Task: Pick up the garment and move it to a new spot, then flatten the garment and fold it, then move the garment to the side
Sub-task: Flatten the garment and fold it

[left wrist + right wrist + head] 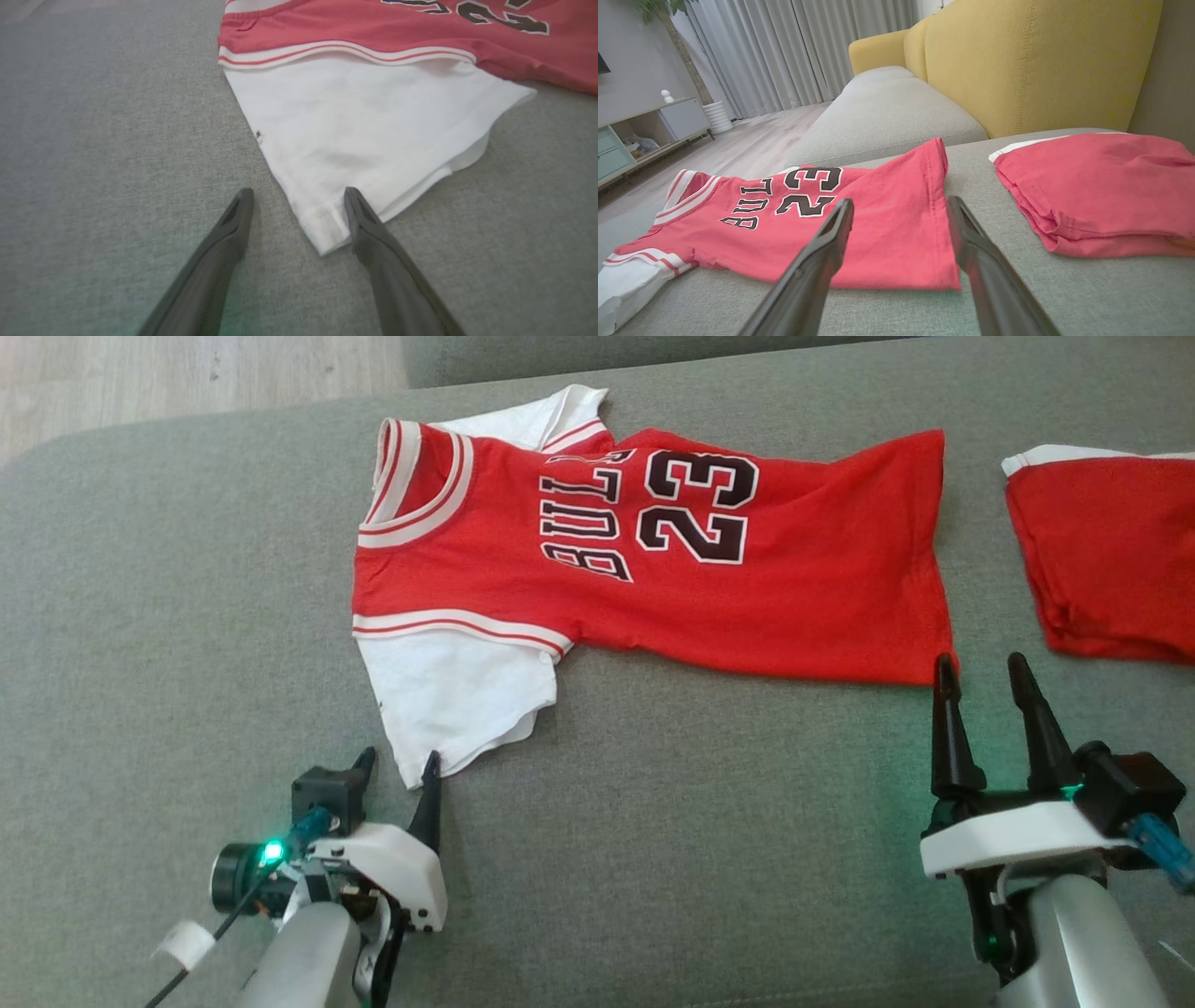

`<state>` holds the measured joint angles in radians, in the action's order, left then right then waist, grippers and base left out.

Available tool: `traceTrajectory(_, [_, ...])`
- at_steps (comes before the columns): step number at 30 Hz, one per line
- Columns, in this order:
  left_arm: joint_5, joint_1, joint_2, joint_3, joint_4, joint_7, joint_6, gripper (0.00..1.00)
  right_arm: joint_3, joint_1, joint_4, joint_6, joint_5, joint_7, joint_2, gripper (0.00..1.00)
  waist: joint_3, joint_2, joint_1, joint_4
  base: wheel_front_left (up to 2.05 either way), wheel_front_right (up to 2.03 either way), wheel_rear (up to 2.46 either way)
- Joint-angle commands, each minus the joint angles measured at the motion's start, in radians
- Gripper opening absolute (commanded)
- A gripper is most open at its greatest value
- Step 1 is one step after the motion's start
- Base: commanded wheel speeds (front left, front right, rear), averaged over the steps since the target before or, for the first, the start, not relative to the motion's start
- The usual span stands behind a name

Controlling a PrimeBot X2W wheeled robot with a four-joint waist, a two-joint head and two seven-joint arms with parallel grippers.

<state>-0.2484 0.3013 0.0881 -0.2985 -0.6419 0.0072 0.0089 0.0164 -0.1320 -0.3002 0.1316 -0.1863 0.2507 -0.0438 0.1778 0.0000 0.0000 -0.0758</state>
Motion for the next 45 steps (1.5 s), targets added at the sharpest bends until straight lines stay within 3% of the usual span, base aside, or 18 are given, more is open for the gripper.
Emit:
traceTrajectory(1, [-0.006,0.017,0.008,0.019,0.002,0.008,0.005,1.00,-0.019,-0.028,0.031,-0.001,-0.004,0.011,-0.006,1.00,0.001,0.0000,0.0000,0.000,0.00,0.00,0.00])
traceTrajectory(3, [-0.009,0.023,0.009,0.014,-0.011,0.020,-0.002,1.00,-0.018,-0.031,0.032,-0.001,-0.003,0.011,-0.006,1.00,0.003,0.0000,0.0000,-0.001,0.00,0.00,0.00])
traceTrajectory(4, [-0.012,0.026,0.008,0.012,-0.016,0.024,-0.007,0.92,-0.018,-0.033,0.032,-0.001,-0.003,0.011,-0.006,1.00,0.004,0.0000,0.0000,-0.002,0.00,0.00,0.00])
traceTrajectory(5, [-0.014,0.028,0.008,0.008,-0.018,0.026,-0.013,0.40,-0.018,-0.034,0.032,-0.001,-0.002,0.011,-0.006,1.00,0.004,0.0000,0.0000,-0.002,0.00,0.00,0.00])
traceTrajectory(6, [-0.016,0.031,0.008,0.006,-0.017,0.022,-0.019,0.00,-0.016,-0.034,0.031,-0.001,-0.001,0.011,-0.006,1.00,0.004,0.0000,0.0000,-0.002,0.00,0.00,0.00])
traceTrajectory(15, [-0.034,0.048,0.004,0.029,0.079,-0.186,-0.023,0.00,0.009,-0.026,-0.016,-0.001,0.004,-0.005,-0.006,1.00,-0.028,0.0000,0.0000,0.015,0.00,0.00,0.00])
traceTrajectory(19, [-0.025,0.042,0.002,0.029,0.153,-0.243,-0.022,0.00,0.050,-0.034,-0.064,-0.001,0.057,-0.041,-0.006,1.00,-0.039,0.0000,0.0000,0.036,0.00,0.00,0.00])
traceTrajectory(28, [-0.011,0.003,0.000,0.031,0.314,-0.267,-0.018,0.00,0.147,-0.131,-0.214,-0.001,0.089,-0.136,-0.006,1.00,-0.027,0.0000,0.0000,0.079,0.00,0.00,0.00])
traceTrajectory(37, [-0.005,0.001,-0.006,0.009,0.347,-0.268,-0.032,0.00,0.223,-0.247,-0.404,-0.001,0.168,-0.196,-0.006,1.00,-0.001,0.0000,0.0000,0.109,0.00,0.00,0.00])
traceTrajectory(45, [-0.003,0.009,-0.004,0.013,0.355,-0.269,-0.032,0.00,0.233,-0.271,-0.500,-0.001,0.219,-0.220,-0.006,1.00,0.003,0.0000,0.0000,0.114,0.00,0.00,0.00])
